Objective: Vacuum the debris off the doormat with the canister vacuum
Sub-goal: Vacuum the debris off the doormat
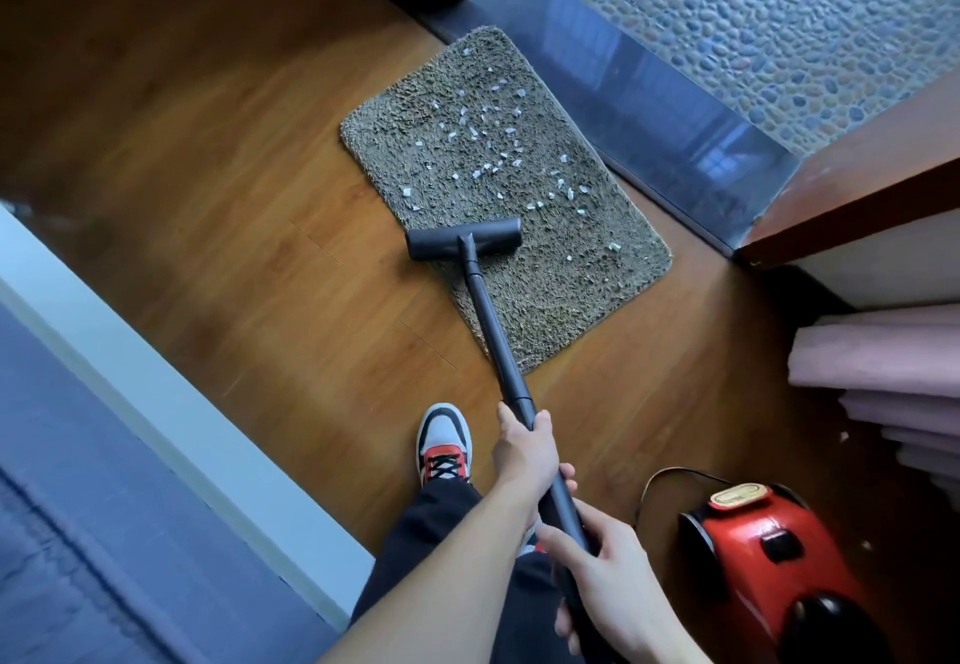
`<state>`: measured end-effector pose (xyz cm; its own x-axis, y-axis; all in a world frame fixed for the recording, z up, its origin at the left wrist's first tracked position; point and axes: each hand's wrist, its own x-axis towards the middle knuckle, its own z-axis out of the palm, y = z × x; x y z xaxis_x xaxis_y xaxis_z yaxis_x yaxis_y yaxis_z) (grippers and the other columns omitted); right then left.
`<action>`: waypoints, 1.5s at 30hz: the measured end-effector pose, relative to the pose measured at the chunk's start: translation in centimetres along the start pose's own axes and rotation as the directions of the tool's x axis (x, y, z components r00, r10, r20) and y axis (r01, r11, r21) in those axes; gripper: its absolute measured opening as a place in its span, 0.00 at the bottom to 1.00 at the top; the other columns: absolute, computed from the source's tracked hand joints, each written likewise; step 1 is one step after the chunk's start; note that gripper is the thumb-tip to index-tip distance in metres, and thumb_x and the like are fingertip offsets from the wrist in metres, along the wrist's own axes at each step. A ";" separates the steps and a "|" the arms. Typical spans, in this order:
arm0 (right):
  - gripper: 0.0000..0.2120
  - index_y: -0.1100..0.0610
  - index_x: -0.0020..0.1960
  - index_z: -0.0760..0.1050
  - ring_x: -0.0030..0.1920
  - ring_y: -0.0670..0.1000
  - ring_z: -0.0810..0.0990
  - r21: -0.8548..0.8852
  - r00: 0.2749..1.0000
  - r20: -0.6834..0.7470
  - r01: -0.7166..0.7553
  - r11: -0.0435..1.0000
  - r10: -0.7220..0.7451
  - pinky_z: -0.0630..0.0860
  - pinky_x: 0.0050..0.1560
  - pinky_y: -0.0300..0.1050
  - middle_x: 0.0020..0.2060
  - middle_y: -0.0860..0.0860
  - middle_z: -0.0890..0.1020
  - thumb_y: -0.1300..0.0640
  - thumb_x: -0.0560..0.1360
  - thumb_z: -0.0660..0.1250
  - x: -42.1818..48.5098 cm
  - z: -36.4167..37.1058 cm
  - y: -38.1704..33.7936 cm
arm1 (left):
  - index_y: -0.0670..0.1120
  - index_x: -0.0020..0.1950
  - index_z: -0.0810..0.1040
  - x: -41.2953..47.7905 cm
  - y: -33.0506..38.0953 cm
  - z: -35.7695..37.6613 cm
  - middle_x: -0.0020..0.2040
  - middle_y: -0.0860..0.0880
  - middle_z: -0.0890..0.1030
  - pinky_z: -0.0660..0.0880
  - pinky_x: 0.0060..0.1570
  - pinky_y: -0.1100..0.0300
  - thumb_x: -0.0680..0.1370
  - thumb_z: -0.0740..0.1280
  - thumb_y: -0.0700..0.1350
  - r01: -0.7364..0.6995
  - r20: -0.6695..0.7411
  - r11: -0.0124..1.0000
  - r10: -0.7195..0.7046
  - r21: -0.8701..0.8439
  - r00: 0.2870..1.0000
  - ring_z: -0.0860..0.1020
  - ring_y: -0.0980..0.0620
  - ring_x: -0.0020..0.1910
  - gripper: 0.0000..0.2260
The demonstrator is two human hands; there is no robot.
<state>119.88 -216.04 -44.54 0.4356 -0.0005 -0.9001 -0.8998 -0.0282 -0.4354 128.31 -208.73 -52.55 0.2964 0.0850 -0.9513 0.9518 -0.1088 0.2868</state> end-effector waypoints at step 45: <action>0.06 0.60 0.51 0.77 0.23 0.58 0.78 -0.056 0.999 0.011 0.051 0.997 -0.050 0.75 0.23 0.46 0.27 0.51 0.73 0.57 0.80 0.68 4.5 2.7 -7.2 | 0.45 0.69 0.62 3.9 6.8 -3.9 0.39 0.45 0.72 0.74 0.23 0.60 0.84 0.58 0.48 -0.039 -0.046 0.998 0.037 -0.046 0.998 0.75 0.51 0.23 0.15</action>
<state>128.21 -213.14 -45.49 0.4799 0.0123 -0.8773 -0.8737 -0.0838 -0.4791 136.28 -205.28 -53.87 0.3343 0.1264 -0.9339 0.9422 -0.0665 0.3283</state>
